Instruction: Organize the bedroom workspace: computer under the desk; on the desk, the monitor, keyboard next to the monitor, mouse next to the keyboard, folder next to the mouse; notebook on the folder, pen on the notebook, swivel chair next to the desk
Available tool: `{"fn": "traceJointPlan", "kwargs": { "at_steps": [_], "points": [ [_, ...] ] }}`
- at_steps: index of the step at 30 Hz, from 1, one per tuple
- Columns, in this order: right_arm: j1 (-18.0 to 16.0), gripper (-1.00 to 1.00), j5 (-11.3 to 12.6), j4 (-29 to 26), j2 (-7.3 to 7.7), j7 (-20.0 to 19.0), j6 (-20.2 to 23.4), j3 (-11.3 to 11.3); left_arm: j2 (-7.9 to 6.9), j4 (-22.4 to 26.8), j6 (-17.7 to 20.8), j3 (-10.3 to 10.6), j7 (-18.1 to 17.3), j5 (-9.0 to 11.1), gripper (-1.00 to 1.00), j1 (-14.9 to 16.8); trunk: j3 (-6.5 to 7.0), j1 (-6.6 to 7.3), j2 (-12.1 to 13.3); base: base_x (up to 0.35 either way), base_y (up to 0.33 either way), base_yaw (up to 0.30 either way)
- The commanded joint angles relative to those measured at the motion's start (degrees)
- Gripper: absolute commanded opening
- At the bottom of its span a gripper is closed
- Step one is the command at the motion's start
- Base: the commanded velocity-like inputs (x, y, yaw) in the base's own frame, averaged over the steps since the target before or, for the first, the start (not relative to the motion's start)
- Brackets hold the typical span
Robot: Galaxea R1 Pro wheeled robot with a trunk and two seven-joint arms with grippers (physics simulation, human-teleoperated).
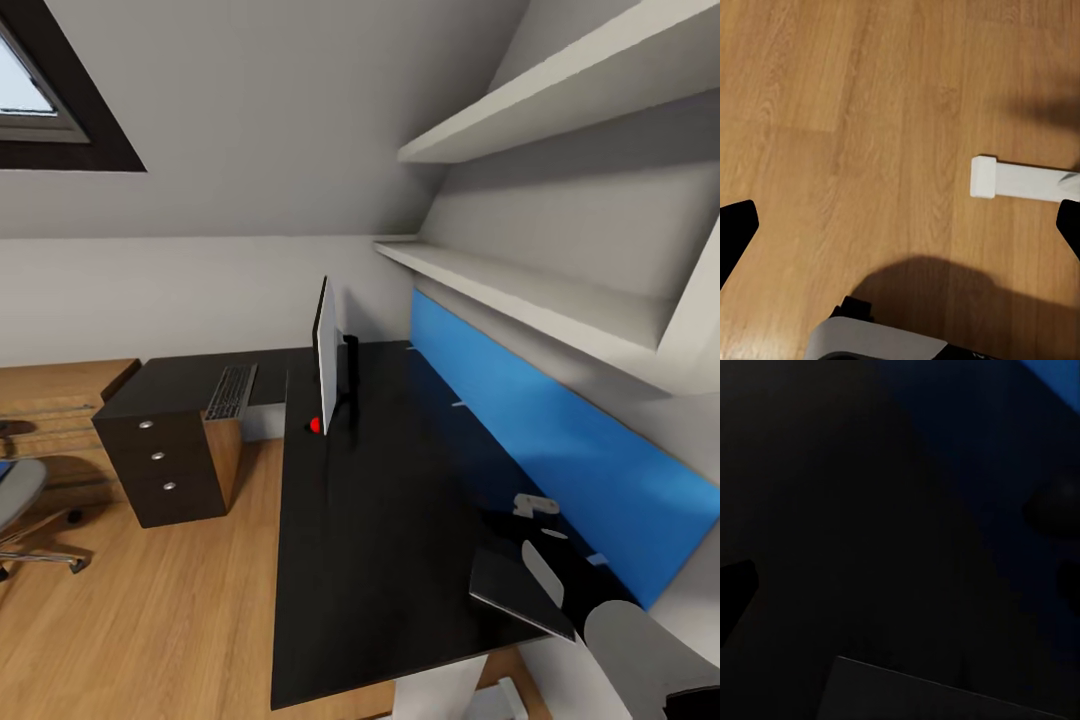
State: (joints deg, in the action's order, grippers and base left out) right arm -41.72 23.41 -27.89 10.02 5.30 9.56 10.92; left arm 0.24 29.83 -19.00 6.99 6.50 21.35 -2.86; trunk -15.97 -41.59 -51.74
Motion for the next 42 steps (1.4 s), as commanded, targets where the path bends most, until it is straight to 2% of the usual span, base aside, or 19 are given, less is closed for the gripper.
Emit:
{"fn": "traceJointPlan", "kwargs": {
  "at_steps": [1,14,18,19,22,23,24,27,28,31,32,34,37,40,42],
  "points": [
    [0.0,1.00,0.5,-0.1,0.08,0.5,0.3,0.4,-0.06,0.1,-0.2,0.5,0.5,0.4,1.00,0.0,-0.25,-0.24,-0.5,0.000,0.000,0.000],
    [0.0,1.00,0.5,-0.1,0.00,0.5,1.0,0.4,-0.19,0.3,-0.3,0.4,0.6,0.3,1.00,0.0,-2.58,-3.09,-5.7,0.000,0.000,0.000],
    [0.0,1.00,0.5,-0.1,-0.04,0.5,1.1,0.4,-0.86,0.8,-0.3,0.2,0.7,0.4,1.00,0.0,-3.30,-3.97,-7.3,0.000,0.000,0.000],
    [0.0,1.00,0.6,-0.1,-0.07,0.5,1.1,0.4,-2.16,3.1,0.0,-1.0,0.6,1.1,1.00,0.0,-3.48,-4.19,-7.7,0.000,0.000,0.000],
    [0.0,1.00,0.6,-0.1,-0.06,0.5,1.1,0.4,-3.20,7.2,2.3,-3.2,0.6,3.0,1.00,0.0,-4.02,-4.85,-8.9,0.000,0.000,0.000],
    [0.0,1.00,0.5,-0.1,-0.07,0.5,1.2,0.4,-3.40,8.6,3.6,-3.6,0.6,3.3,1.00,0.0,-4.20,-5.07,-9.3,0.000,0.000,0.000],
    [0.0,1.00,0.6,-0.2,-0.08,0.5,1.4,0.4,-3.78,12.1,7.5,-4.3,0.6,3.9,1.00,0.0,-4.38,-5.29,-9.7,0.000,0.000,0.000],
    [0.0,1.00,0.5,-0.2,-0.08,0.5,1.6,0.4,-4.47,18.5,15.8,-4.9,0.6,4.5,1.00,0.0,-4.92,-5.95,-10.9,0.000,0.000,0.000],
    [0.0,1.00,0.5,-0.2,-0.05,0.5,1.8,0.4,-5.47,28.1,28.2,-5.5,0.6,4.9,1.00,0.0,-5.10,-6.17,-11.3,0.000,0.000,0.000],
    [0.0,1.00,0.5,-0.2,-0.07,0.5,1.9,0.4,-6.03,35.3,36.2,-7.0,0.6,5.2,1.00,0.0,-5.63,-6.83,-12.5,0.000,0.000,0.000],
    [0.0,1.00,0.5,-0.2,-0.04,0.5,1.9,0.4,-6.13,39.7,40.3,-8.8,0.6,5.8,1.00,0.0,-5.63,-6.83,-12.5,0.000,0.000,0.000],
    [0.0,1.00,0.5,-0.2,-0.06,0.5,1.9,0.4,-6.13,43.3,43.4,-10.6,0.5,6.5,1.00,0.0,-5.63,-6.83,-12.5,0.000,0.000,0.000],
    [0.0,1.00,0.5,-0.2,-0.07,0.5,1.9,0.4,-6.12,46.9,46.2,-12.5,0.2,7.9,1.00,0.0,-5.63,-6.83,-12.5,0.000,0.000,0.000],
    [0.0,1.00,0.4,-0.2,-0.08,0.5,1.9,0.4,-6.12,47.9,47.5,-13.5,0.0,9.0,1.00,0.0,-5.63,-6.83,-12.5,0.000,0.000,0.000],
    [0.0,1.00,0.4,-0.2,-0.12,0.5,2.0,0.5,-6.14,46.9,47.9,-13.9,-0.1,9.4,1.00,0.0,-5.63,-6.83,-12.5,0.000,0.000,0.000]
  ]
}}
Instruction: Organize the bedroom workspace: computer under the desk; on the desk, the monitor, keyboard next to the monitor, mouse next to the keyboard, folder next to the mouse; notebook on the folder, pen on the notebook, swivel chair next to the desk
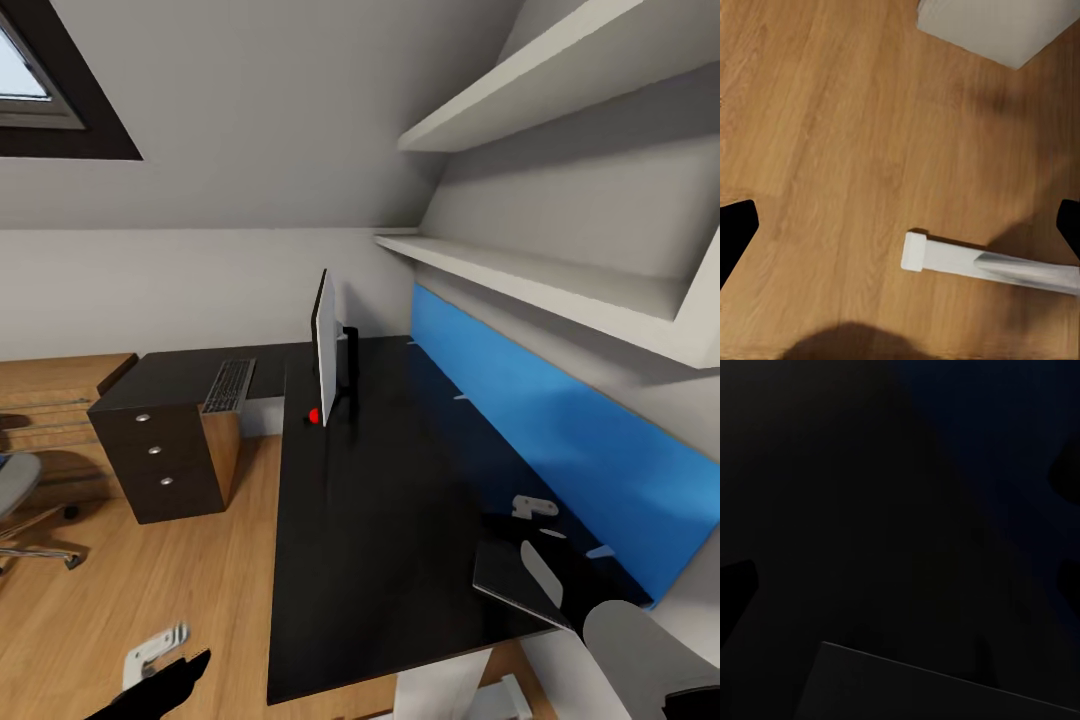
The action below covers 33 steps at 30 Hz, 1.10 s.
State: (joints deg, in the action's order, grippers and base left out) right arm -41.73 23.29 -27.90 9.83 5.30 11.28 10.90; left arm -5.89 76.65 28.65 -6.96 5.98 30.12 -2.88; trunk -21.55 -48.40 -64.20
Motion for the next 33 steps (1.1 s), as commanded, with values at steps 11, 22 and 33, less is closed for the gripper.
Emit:
{"fn": "traceJointPlan", "kwargs": {
  "at_steps": [11,22,33],
  "points": [
    [0.0,1.00,0.4,-0.1,-0.06,0.5,1.5,0.8,-0.23,-8.7,-9.9,-0.4,0.3,0.9,1.00,0.0,-0.06,-0.01,0.0,0.009,0.000,0.000],
    [0.0,1.00,0.4,-0.1,-0.10,0.5,3.1,0.9,-0.18,-10.2,-13.7,-0.1,0.3,0.9,1.00,0.0,-0.06,-0.01,0.0,0.093,0.000,0.000],
    [0.0,1.00,0.4,-0.1,-0.66,0.2,6.4,1.0,-0.12,-10.3,-13.9,0.1,0.3,0.9,1.00,0.0,-0.06,-0.01,0.0,0.113,0.000,0.000]
  ]
}}
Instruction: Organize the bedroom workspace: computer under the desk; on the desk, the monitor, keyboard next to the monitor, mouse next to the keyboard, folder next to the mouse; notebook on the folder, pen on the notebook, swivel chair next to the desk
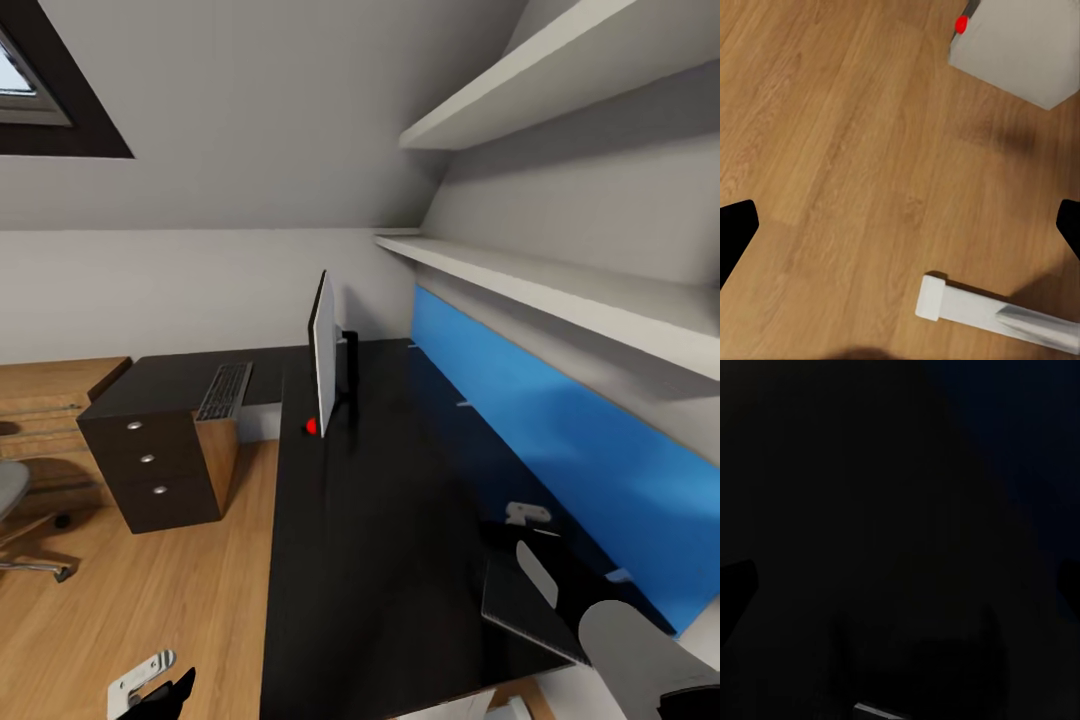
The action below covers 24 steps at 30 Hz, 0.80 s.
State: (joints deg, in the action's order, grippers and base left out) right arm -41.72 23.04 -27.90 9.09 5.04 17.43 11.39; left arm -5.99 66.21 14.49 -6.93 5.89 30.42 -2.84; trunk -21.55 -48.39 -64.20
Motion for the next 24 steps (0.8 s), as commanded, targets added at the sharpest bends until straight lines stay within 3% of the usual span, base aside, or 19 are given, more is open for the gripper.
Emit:
{"fn": "traceJointPlan", "kwargs": {
  "at_steps": [1,11,24],
  "points": [
    [0.0,1.00,0.6,-0.1,0.02,0.5,0.4,0.5,-0.03,0.1,0.3,0.1,0.4,0.6,1.00,0.0,-0.06,-0.02,0.0,0.101,0.000,0.000],
    [0.0,1.00,0.6,-0.1,-0.14,0.7,1.0,0.5,-0.15,0.2,0.4,0.2,0.4,0.7,1.00,0.0,-0.06,-0.02,0.0,0.031,0.000,0.000],
    [0.0,1.00,0.4,-0.1,-1.62,0.8,3.2,0.6,-0.16,0.4,0.2,0.2,0.4,0.7,1.00,0.0,-2.39,-2.88,-5.3,0.001,0.000,0.000]
  ]
}}
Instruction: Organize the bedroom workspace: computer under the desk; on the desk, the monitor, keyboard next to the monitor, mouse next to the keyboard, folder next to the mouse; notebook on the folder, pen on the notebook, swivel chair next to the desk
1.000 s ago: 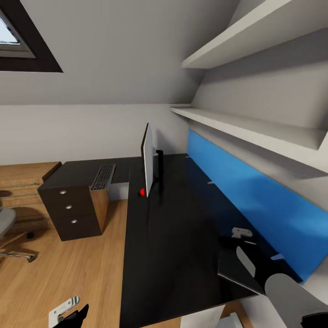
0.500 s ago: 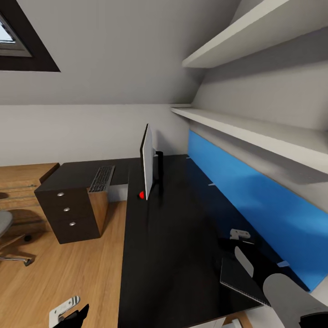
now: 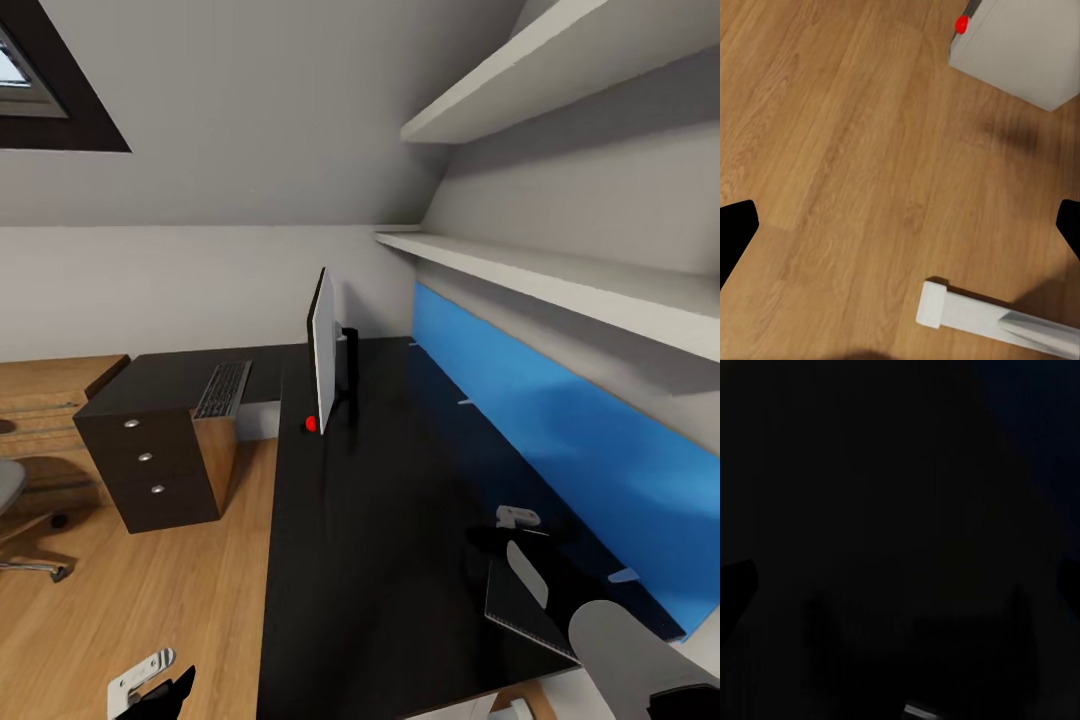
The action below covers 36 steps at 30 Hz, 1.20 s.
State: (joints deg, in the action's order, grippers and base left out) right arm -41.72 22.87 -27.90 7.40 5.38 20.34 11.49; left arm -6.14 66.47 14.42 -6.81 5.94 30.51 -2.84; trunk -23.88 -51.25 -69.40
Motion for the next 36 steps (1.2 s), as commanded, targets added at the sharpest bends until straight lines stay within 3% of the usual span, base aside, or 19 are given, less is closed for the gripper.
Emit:
{"fn": "traceJointPlan", "kwargs": {
  "at_steps": [1,4,18,25,36],
  "points": [
    [0.0,1.00,0.6,-0.1,0.06,0.5,0.4,0.5,-0.02,0.1,0.3,0.0,0.4,0.6,1.00,0.0,-0.24,-0.23,-0.5,0.000,0.000,0.000],
    [0.0,1.00,0.6,-0.1,0.01,0.5,0.6,0.5,-0.02,0.1,0.3,0.0,0.4,0.6,1.00,0.0,-0.78,-0.89,-1.7,0.000,0.000,0.000],
    [0.0,1.00,0.6,-0.1,-0.02,0.5,0.7,0.5,-0.08,-0.7,0.1,-0.2,0.3,0.7,1.00,0.0,-0.78,-0.89,-1.7,-0.003,0.000,0.000],
    [0.0,1.00,0.6,-0.1,-0.02,0.5,0.8,0.5,-0.10,-1.4,0.1,-0.2,0.3,0.5,1.00,0.0,-0.78,-0.89,-1.7,-0.212,0.000,0.000],
    [0.0,1.00,0.7,-0.1,-0.02,0.5,0.8,0.5,-0.10,-1.4,0.0,-0.2,0.3,0.4,1.00,0.0,-0.78,-0.89,-1.7,-0.038,0.000,0.000]
  ]
}}
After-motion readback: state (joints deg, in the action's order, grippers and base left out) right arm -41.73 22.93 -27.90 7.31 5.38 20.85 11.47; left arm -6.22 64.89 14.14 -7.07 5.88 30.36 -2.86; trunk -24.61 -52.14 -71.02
